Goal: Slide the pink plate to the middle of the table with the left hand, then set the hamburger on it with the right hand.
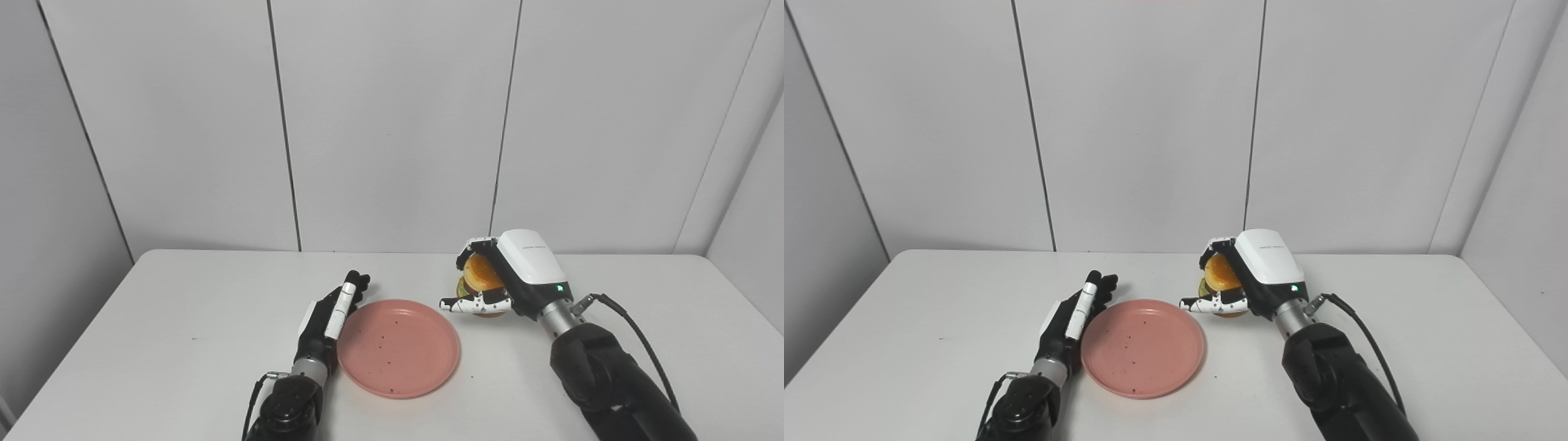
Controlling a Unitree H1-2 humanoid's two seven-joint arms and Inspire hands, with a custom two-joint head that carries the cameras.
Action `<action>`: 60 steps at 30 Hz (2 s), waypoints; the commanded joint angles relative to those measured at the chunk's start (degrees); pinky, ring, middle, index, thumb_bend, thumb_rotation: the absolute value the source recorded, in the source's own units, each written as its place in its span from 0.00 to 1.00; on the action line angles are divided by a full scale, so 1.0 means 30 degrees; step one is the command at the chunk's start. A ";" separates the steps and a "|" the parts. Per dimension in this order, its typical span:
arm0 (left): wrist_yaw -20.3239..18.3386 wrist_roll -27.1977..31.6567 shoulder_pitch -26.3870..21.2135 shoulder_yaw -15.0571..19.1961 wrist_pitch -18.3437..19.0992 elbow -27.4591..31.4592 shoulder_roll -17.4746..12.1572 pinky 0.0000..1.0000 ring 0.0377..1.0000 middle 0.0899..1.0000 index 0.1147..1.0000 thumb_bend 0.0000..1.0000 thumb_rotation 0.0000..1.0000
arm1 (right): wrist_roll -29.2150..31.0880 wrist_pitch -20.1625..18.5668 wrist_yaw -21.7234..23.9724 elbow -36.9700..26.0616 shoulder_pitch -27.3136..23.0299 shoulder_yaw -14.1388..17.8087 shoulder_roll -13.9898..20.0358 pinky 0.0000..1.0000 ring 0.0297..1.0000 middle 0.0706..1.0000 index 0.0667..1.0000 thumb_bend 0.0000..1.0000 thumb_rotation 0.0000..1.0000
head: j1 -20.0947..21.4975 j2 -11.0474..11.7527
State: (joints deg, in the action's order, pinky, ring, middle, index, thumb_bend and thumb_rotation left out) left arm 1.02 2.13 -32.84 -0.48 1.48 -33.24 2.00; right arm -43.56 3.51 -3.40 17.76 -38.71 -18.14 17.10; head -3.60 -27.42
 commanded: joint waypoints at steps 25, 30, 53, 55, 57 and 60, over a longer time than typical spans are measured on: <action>0.0460 -0.0518 -0.0278 -0.0252 0.0208 -0.0125 0.0738 0.89 0.91 0.86 0.71 0.87 0.94 | -0.0080 0.1269 -0.0636 0.1914 -0.2769 -0.1333 -0.2323 0.39 0.41 0.43 0.43 0.65 0.51 | -0.1130 -0.0109; 0.0343 -0.0455 -0.0188 -0.0228 0.0287 0.0025 0.0593 0.90 0.90 0.85 0.73 0.86 0.94 | -0.0313 0.1074 -0.0636 0.2423 -0.2823 -0.1752 -0.2620 0.41 0.43 0.44 0.45 0.65 0.50 | -0.1060 -0.0194; -0.0119 -0.0115 -0.0162 0.0165 -0.0454 -0.0233 0.0487 0.81 0.92 0.89 0.80 0.87 1.00 | -0.0850 0.1377 -0.1153 0.5578 -0.2847 -0.3278 -0.3082 0.37 0.40 0.42 0.44 0.66 0.55 | -0.0450 -0.0344; -0.0272 -0.0064 -0.0193 0.0170 -0.0490 -0.0287 0.0455 0.82 0.93 0.89 0.78 0.86 1.00 | -0.0850 0.1295 -0.1027 0.5619 -0.2842 -0.3342 -0.3041 0.37 0.41 0.43 0.45 0.65 0.56 | -0.0466 -0.0350; -0.0313 -0.0134 -0.0205 0.0141 -0.0660 -0.0331 0.0421 0.82 0.93 0.89 0.78 0.86 1.00 | -0.0795 0.1337 -0.0980 0.5737 -0.2849 -0.3391 -0.3023 0.37 0.41 0.43 0.45 0.64 0.56 | -0.0477 -0.0350; -0.0269 -0.0318 -0.0231 0.0090 -0.0936 -0.0384 0.0365 0.85 0.92 0.87 0.77 0.85 1.00 | -0.0747 0.1471 -0.1150 0.5981 -0.2859 -0.3435 -0.3053 0.37 0.41 0.43 0.44 0.63 0.56 | -0.0471 -0.0363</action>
State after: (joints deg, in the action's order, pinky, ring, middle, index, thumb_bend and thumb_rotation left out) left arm 1.26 1.17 -32.36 0.46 -1.06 -34.37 2.94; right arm -45.98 5.78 -5.08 36.49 -43.83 -28.79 7.91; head -5.01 -28.48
